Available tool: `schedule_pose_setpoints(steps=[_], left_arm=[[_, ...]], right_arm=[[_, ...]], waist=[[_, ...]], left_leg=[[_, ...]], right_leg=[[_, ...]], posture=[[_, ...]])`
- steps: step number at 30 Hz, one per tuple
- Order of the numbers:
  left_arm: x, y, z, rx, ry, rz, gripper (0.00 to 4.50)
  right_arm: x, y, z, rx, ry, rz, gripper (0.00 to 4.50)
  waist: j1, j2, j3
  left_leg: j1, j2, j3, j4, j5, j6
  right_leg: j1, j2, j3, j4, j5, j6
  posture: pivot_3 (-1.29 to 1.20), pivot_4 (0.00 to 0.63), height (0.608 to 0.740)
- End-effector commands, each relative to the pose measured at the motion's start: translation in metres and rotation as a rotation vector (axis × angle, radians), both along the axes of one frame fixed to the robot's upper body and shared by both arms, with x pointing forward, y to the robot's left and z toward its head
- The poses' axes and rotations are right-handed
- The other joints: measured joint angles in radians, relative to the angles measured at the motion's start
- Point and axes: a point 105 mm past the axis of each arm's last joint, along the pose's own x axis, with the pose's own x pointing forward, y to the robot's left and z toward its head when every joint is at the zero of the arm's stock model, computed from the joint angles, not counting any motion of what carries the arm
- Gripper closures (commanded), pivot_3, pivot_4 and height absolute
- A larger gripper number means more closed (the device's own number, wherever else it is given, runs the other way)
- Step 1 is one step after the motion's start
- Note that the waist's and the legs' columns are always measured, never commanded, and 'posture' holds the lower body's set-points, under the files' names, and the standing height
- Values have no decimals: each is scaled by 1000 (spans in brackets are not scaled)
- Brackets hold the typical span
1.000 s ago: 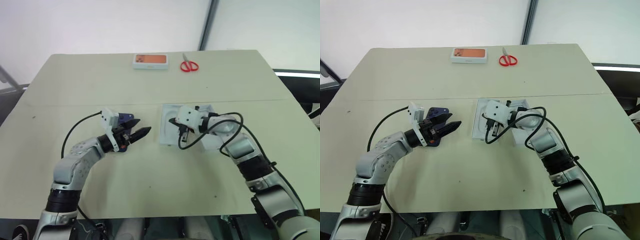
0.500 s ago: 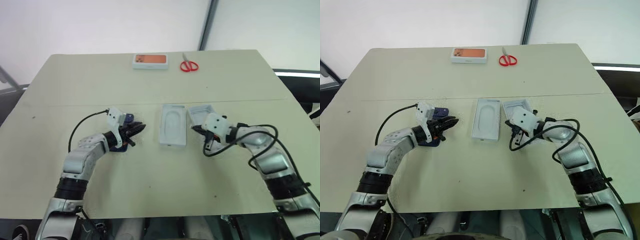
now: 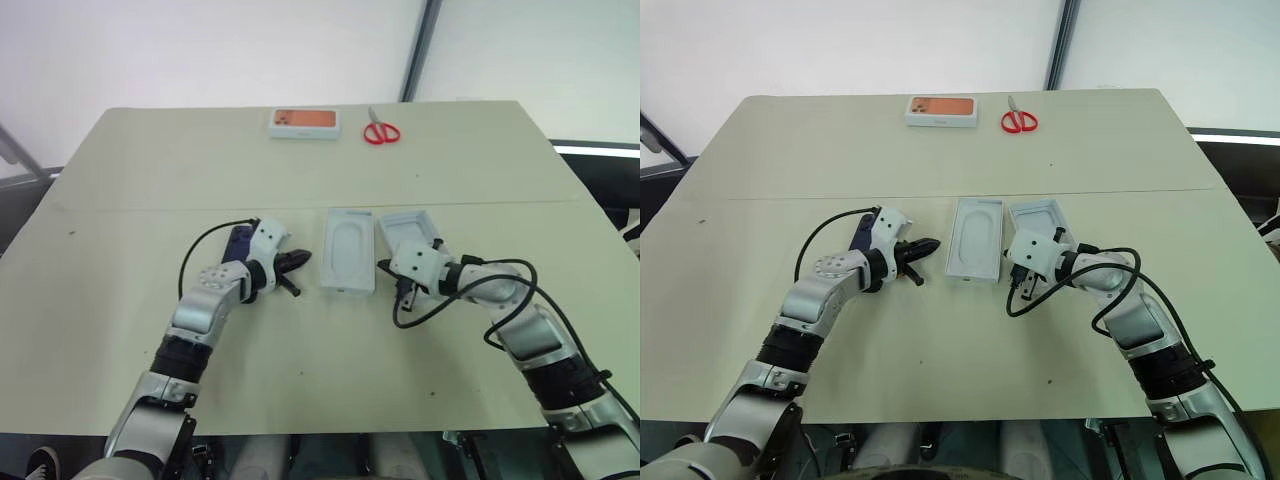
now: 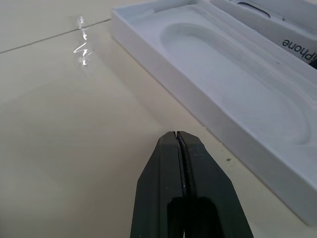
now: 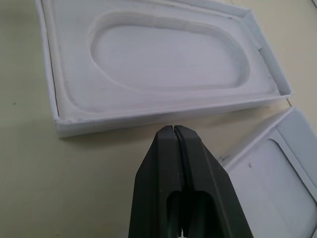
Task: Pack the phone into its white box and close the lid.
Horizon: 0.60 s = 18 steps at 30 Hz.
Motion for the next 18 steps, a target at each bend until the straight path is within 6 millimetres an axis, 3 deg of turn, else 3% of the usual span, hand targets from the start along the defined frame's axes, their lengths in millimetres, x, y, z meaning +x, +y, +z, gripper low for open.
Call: schedule_pose_setpoints(steps=[1,10,18], left_arm=[[-7,-15,-7,46,9,-58,4451],[-30,-33,-5,16,53,-186,4451],[-50,-26,7,-36,59,-214,4451]], right_arm=[[3,-6,2,-22,-21,-17,4500],[-1,16,1,26,-23,44,4500],[-27,15,3,65,27,103,4500]], waist=[[1,0,0],[-3,0,-1],[-2,0,-1]], left_leg=[[0,0,0,0,0,0],[0,0,0,0,0,0],[0,0,-1,0,0,0]], right_leg=[[0,0,0,0,0,0],[1,0,0,0,0,0],[1,0,0,0,0,0]], posture=[[0,150,740],[0,150,740],[0,150,740]])
